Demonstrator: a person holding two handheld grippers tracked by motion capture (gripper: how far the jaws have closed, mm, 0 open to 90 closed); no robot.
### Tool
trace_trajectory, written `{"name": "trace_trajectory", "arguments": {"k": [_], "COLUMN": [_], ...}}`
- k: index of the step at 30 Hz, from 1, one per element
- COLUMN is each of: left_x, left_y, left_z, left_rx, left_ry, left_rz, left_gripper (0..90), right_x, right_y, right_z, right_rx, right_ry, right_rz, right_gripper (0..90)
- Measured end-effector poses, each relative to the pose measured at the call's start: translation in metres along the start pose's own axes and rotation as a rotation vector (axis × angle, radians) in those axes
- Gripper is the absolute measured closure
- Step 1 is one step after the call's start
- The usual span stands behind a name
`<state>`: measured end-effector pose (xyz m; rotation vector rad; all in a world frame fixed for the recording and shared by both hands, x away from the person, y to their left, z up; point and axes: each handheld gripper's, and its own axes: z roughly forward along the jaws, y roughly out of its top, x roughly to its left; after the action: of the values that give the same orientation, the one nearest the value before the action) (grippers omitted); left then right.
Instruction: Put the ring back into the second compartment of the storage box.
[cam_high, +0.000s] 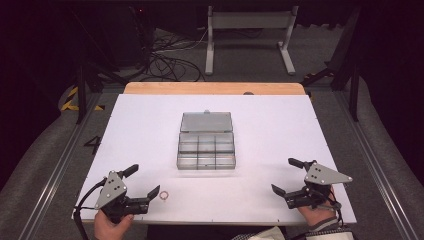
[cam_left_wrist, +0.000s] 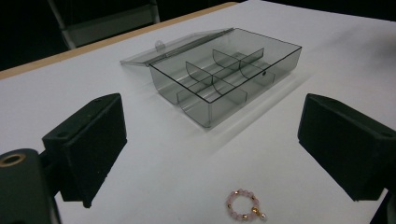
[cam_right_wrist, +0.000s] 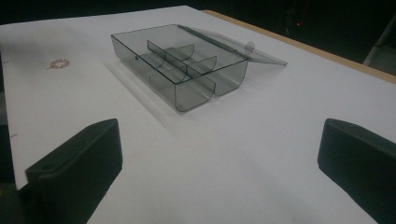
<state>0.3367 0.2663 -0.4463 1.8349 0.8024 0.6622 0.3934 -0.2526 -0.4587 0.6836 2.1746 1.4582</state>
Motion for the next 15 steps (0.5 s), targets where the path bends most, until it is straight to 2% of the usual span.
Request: {"name": "trace_trajectory", "arguments": {"k": [9,15], "left_x": [0.0057,0.0081], "left_y": [0.0044,0.0089], "left_z": [-0.0053,-0.0024], "left_rx": [-0.001,0.025], "left_ry": [-0.031,-0.039], "left_rz": [-0.047,-0.046], "left_gripper": [8.0,7.8], "right_x": [0.0006,0.0008], "right_y": [0.0000,0.0001], "right_z": [0.0006,0.0015], "right_rx": [0.002,0.005], "right_ry": [-0.003,0.001], "right_rz": [-0.003,-0.007], "right_gripper": [0.8,0.9]}}
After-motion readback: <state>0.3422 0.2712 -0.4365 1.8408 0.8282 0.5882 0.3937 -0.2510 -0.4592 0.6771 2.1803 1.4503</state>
